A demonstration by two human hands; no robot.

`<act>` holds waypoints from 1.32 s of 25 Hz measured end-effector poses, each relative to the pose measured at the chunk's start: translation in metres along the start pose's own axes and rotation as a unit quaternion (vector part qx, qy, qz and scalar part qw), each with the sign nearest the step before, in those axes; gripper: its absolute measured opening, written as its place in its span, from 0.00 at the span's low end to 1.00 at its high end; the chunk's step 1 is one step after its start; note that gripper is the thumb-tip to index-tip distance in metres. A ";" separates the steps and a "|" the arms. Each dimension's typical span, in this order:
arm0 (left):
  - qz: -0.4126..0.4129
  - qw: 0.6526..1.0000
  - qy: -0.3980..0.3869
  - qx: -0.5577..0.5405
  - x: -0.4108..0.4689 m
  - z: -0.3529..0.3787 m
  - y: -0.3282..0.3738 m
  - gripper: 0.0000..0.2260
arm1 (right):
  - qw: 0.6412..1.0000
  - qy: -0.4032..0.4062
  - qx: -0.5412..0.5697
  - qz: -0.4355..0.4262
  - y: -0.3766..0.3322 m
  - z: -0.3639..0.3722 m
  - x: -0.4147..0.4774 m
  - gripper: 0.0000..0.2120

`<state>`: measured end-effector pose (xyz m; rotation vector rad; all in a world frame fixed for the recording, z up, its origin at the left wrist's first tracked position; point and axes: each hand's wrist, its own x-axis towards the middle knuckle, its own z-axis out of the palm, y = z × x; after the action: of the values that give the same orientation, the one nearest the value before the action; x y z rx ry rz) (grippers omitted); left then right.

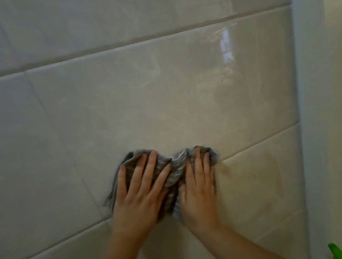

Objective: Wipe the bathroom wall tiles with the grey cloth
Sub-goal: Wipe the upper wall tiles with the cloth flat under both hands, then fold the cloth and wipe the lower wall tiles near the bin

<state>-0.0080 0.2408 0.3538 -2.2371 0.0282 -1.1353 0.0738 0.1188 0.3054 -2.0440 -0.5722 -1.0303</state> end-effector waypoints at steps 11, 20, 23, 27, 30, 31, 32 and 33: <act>-0.317 0.810 -0.061 -0.490 -0.084 -0.107 -0.037 0.11 | 0.937 -0.262 0.226 0.039 -0.086 -0.097 -0.045 0.22; -0.527 0.369 -0.238 -0.728 -0.102 -0.159 -0.037 0.13 | 0.794 -0.455 0.352 0.196 -0.106 -0.147 -0.072 0.43; -0.601 0.257 -0.263 -0.709 -0.115 -0.160 -0.045 0.15 | 0.761 -0.534 0.335 0.152 -0.116 -0.143 -0.076 0.49; -0.588 0.214 -0.307 -0.717 -0.128 -0.158 -0.056 0.22 | 0.832 -0.511 0.215 -0.018 -0.132 -0.140 -0.085 0.31; -0.544 0.191 -0.366 -0.731 -0.132 -0.154 -0.059 0.27 | 0.869 -0.458 0.180 -0.057 -0.144 -0.132 -0.084 0.07; -0.537 0.173 -0.375 -0.735 -0.136 -0.152 -0.063 0.29 | 0.868 -0.452 0.207 0.000 -0.145 -0.129 -0.081 0.05; -0.529 0.141 -0.375 -0.749 -0.142 -0.147 -0.067 0.30 | 0.854 -0.447 0.249 0.095 -0.143 -0.126 -0.076 0.08; -0.524 0.106 -0.365 -0.763 -0.146 -0.142 -0.071 0.30 | 0.822 -0.436 0.300 0.210 -0.135 -0.124 -0.070 0.10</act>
<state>-0.2226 0.2667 0.3483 1.0360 0.4837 -0.2300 -0.1152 0.0992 0.3530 -1.8235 -0.7204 0.3927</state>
